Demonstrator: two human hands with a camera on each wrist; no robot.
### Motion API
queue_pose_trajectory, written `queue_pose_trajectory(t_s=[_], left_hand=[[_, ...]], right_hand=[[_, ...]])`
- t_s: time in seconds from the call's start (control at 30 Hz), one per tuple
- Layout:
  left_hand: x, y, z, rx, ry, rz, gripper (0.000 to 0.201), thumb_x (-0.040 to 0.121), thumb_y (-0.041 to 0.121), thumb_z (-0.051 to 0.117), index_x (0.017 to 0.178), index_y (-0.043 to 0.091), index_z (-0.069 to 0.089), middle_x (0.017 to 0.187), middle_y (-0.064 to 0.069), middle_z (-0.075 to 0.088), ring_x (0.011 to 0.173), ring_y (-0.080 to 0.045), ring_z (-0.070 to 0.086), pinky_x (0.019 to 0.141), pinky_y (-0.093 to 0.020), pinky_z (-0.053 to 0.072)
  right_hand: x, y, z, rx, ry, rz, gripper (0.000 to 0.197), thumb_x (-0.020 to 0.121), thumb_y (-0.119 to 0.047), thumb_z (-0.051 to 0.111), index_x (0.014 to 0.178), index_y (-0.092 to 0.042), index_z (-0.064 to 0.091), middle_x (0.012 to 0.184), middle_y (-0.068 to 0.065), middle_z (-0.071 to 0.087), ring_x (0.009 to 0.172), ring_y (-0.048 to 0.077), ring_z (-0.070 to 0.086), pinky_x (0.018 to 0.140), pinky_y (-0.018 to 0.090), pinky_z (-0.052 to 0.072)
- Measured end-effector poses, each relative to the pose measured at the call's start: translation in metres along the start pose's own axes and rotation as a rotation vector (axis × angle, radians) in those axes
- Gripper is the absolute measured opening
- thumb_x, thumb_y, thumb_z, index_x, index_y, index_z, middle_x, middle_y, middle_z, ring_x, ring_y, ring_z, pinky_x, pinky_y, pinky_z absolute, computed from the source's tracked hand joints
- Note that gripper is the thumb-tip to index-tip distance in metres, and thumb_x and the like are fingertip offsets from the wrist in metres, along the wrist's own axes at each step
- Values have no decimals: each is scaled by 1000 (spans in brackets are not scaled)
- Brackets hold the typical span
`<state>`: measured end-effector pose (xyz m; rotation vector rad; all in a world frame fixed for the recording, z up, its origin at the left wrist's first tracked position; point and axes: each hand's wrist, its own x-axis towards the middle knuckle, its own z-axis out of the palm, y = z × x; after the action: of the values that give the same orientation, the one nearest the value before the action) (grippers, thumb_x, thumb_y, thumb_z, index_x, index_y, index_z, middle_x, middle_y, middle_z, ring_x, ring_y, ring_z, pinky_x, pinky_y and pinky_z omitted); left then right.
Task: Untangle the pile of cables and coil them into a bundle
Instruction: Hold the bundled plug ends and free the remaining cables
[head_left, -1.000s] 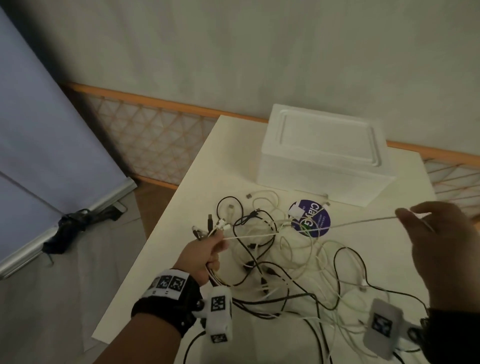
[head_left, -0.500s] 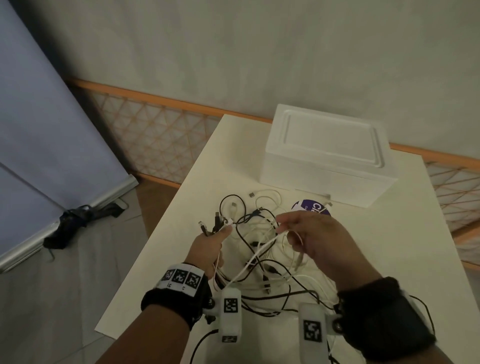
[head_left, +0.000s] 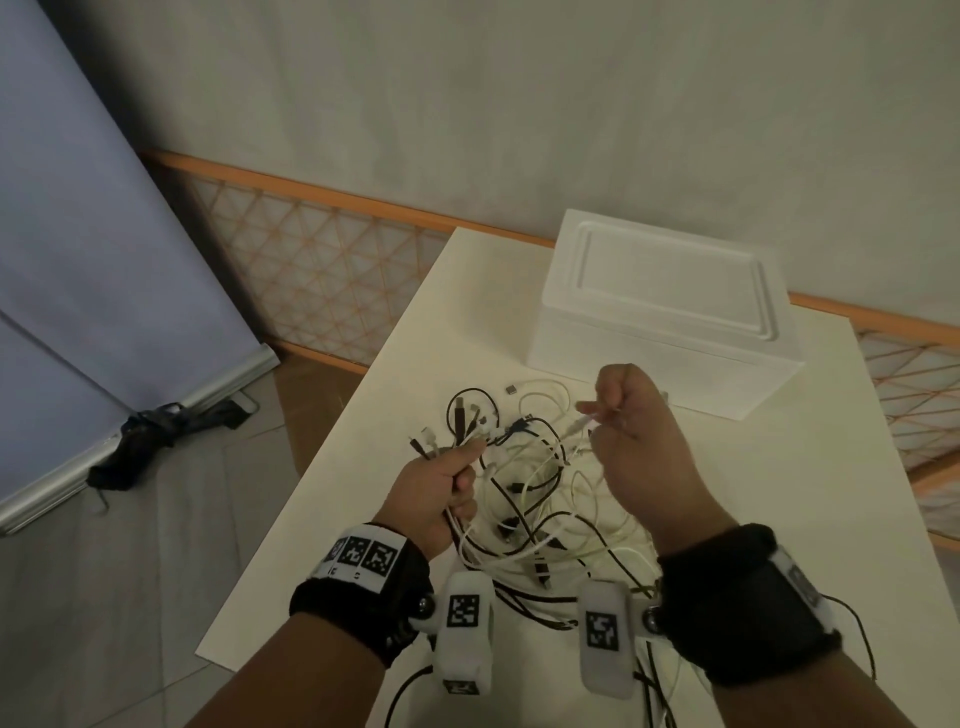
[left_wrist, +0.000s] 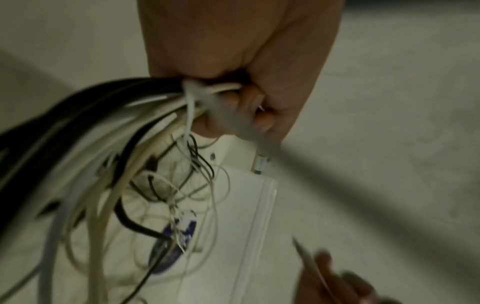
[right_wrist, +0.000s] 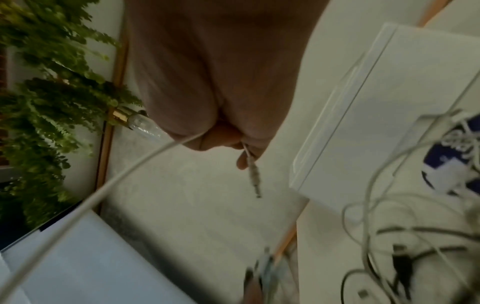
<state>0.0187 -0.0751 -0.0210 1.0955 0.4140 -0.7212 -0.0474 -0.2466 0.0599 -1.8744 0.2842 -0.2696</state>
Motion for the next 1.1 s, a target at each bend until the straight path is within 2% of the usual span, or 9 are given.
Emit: queue_pose_trajectory(t_s=[0.13, 0.23, 0.4, 0.53, 0.63, 0.7, 0.83, 0.93, 1.1], left_hand=[[-10, 0, 18, 12, -106, 3, 24, 91, 23, 60, 71, 13, 53, 53, 1, 49, 34, -6, 26, 35, -18, 23], [-14, -1, 24, -25, -114, -5, 29, 93, 28, 58, 70, 10, 59, 59, -2, 58, 37, -6, 31, 40, -19, 26], [-14, -4, 19, -151, -121, -6, 26, 93, 27, 58, 76, 10, 67, 66, -2, 62, 40, -7, 34, 38, -18, 30], [-16, -9, 16, -179, -130, 46, 12, 92, 12, 60, 80, 14, 63, 60, 2, 56, 41, -6, 30, 38, -19, 28], [-14, -15, 12, -200, -75, 68, 14, 91, 13, 61, 77, 15, 64, 58, 0, 41, 40, -7, 29, 38, -21, 29], [-12, -19, 12, -197, -26, 75, 12, 91, 18, 63, 79, 15, 65, 57, 1, 40, 40, -7, 29, 38, -21, 30], [-9, -24, 13, -221, -2, 57, 15, 94, 21, 58, 84, 14, 65, 61, 1, 50, 39, -6, 34, 38, -19, 30], [-10, -25, 12, -190, -3, 76, 20, 96, 19, 55, 78, 10, 59, 59, -2, 48, 38, -10, 42, 37, -20, 38], [-10, -25, 12, -109, 26, 92, 22, 93, 13, 60, 73, 12, 50, 53, 0, 36, 33, -9, 30, 34, -19, 28]], right_hand=[[7, 13, 31, 1, 29, -79, 42, 70, 24, 31, 76, -17, 38, 96, 13, 51, 93, 2, 57, 77, 17, 46], [9, 24, 44, -29, 44, -56, 38, 77, 19, 39, 71, -18, 39, 94, 4, 62, 87, -7, 57, 72, 4, 40], [5, 35, 58, -24, 22, -128, 41, 80, 19, 43, 70, -21, 43, 96, -3, 66, 97, 5, 63, 83, 16, 50], [0, 35, 66, -118, -108, -228, 43, 90, 8, 37, 85, -32, 51, 139, -5, 47, 127, 6, 49, 97, 27, 47], [-4, 29, 68, -279, -215, -288, 41, 87, 9, 35, 102, -23, 57, 143, -11, 33, 138, 6, 30, 97, 13, 38], [-6, 29, 67, -365, -215, -250, 41, 86, 8, 42, 112, -20, 57, 147, -11, 30, 131, -1, 34, 92, 18, 45], [-9, 32, 66, -435, -59, -115, 24, 87, -12, 59, 109, -19, 59, 123, -7, 54, 98, 7, 55, 86, 30, 51], [-8, 30, 61, -580, -132, 35, 21, 90, -25, 58, 110, -20, 60, 102, -3, 63, 88, 14, 61, 79, 34, 52], [-8, 27, 49, -159, 152, 75, 13, 88, -18, 65, 81, -28, 62, 71, -7, 67, 64, 12, 64, 62, 24, 54]])
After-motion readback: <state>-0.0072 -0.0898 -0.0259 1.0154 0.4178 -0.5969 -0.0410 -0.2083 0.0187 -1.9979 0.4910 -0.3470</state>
